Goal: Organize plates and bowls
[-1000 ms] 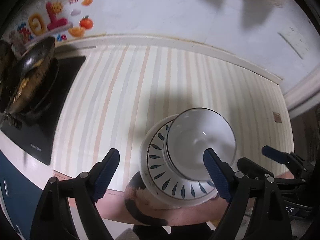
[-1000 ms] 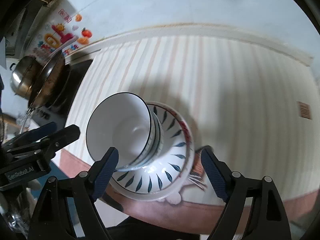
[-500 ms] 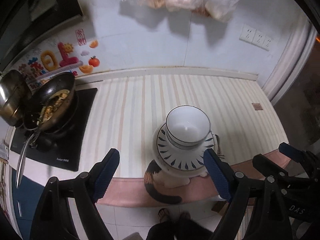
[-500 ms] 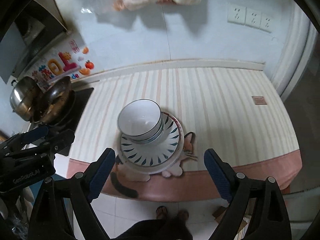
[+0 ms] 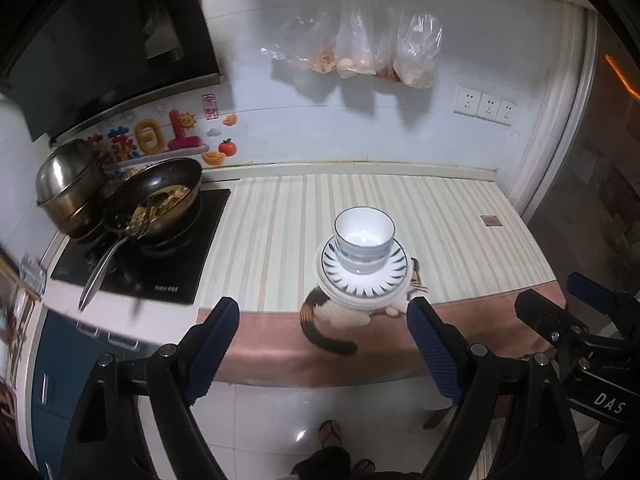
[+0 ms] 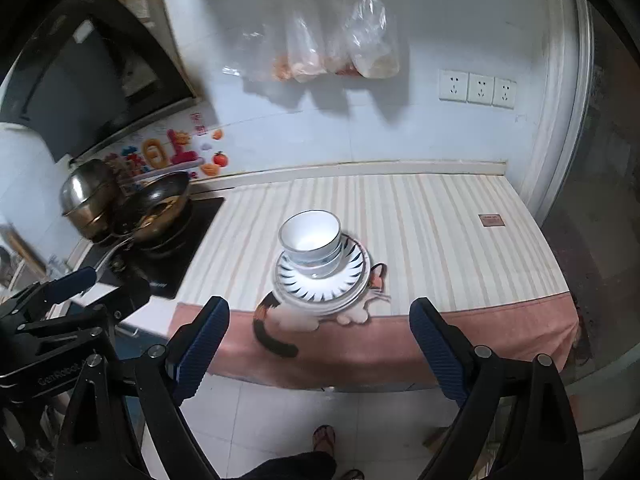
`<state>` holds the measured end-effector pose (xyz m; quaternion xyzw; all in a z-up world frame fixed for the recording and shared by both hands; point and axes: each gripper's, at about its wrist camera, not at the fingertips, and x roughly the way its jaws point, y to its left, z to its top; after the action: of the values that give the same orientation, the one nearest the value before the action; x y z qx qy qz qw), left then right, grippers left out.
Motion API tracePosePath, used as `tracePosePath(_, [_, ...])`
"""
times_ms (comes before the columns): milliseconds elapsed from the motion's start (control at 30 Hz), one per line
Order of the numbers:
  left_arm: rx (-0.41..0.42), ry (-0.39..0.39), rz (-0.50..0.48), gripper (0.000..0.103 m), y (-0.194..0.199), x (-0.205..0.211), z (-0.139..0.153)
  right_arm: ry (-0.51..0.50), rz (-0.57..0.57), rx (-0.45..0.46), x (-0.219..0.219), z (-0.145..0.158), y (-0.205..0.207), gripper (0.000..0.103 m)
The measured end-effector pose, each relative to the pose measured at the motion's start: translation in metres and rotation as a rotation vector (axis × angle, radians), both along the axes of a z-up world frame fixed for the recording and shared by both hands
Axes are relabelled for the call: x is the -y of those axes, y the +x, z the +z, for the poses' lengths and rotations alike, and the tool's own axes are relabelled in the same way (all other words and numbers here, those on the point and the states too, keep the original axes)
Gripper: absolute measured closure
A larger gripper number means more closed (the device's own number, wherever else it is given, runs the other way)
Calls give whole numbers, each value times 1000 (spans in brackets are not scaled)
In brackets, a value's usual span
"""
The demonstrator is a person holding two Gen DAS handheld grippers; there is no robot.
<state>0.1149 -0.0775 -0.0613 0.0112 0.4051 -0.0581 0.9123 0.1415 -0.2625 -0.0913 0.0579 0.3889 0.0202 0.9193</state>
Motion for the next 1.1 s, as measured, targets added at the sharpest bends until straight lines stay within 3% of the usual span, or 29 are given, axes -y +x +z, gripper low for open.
tracePosePath(200, [34, 5, 23, 17, -56, -2, 13, -14, -3, 42, -5, 19, -68, 9])
tracePosePath(467, [67, 4, 62, 17, -102, -5, 19, -69, -7, 89, -8, 36, -137, 8])
tracePosePath(733, [120, 33, 123, 17, -126, -6, 24, -71, -27, 95, 1, 37, -156, 8])
tracePosePath(1100, [114, 34, 136, 17, -130, -9, 20, -73, -32, 85, 9, 34, -153, 8])
